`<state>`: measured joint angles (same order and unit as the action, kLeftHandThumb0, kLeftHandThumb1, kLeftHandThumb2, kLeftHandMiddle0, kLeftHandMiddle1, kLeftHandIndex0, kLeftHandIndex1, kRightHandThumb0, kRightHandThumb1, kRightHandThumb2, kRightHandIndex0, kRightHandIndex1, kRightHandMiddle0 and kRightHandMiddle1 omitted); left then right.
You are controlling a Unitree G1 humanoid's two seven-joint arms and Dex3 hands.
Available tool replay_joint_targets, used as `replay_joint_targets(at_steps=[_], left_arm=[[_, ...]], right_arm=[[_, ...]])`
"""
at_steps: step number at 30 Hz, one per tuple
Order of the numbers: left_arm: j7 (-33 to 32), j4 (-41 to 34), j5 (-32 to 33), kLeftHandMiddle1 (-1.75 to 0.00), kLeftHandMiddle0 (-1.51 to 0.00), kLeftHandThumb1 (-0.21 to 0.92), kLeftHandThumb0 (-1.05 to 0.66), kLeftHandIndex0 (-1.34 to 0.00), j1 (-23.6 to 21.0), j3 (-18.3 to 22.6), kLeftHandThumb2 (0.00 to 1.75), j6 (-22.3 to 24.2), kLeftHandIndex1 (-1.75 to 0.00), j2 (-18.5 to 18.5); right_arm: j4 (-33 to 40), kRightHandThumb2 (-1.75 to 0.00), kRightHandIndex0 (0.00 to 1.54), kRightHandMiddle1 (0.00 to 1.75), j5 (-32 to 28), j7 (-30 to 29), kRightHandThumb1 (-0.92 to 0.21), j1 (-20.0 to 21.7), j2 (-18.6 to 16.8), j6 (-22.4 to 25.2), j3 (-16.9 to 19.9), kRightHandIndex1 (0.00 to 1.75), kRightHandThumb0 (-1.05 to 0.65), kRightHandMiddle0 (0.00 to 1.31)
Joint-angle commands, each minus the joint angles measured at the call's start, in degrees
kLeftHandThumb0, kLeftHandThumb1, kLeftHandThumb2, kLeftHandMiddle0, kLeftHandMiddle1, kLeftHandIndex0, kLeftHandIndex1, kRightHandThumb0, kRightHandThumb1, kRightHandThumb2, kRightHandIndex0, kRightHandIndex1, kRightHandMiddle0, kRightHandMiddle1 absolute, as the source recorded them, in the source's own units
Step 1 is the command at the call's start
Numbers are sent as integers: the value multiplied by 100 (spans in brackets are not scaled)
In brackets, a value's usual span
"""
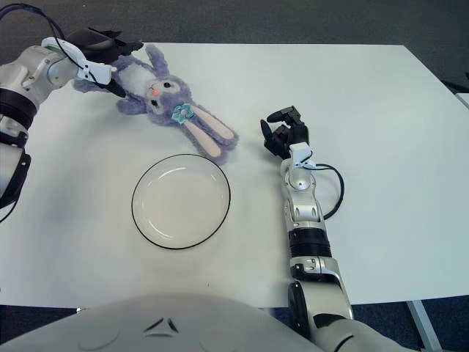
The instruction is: Put the doll into the plate.
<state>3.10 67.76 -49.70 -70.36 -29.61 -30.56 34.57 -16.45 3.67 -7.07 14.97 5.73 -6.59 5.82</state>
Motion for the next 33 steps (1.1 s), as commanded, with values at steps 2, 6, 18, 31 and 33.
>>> replay_joint_targets(at_steps=[2,6,18,31,33], left_arm=[[-253,121,8,0,-16,91,-82,-18,-137,-76,1,92,0,-44],[-579,160,-17,-1,-17,91,-79,-21,-97,-117,0,146,-2,-86],[-1257,409,-114,-1,-26,88,-73,-26,-88,-357,0,369,-3,-225],[-1328,544,-32,0,-27,88,-72,-27,-116,-467,0,409,-2,-322],[-1263,567,5,0,-27,87,-72,-27,-122,-450,0,413,-2,-361]], right_arm=[[-295,-59,77,161,17,41,-79,-275,66,282,24,166,-37,40],[-279,-59,77,161,18,45,-79,-281,66,295,21,166,-37,40],[-277,-59,77,161,11,98,-79,-285,100,308,25,166,-37,40],[-313,-59,77,161,3,174,-79,-278,154,307,41,166,-37,40],[-321,-59,77,161,3,185,-79,-278,161,302,43,166,-37,40]])
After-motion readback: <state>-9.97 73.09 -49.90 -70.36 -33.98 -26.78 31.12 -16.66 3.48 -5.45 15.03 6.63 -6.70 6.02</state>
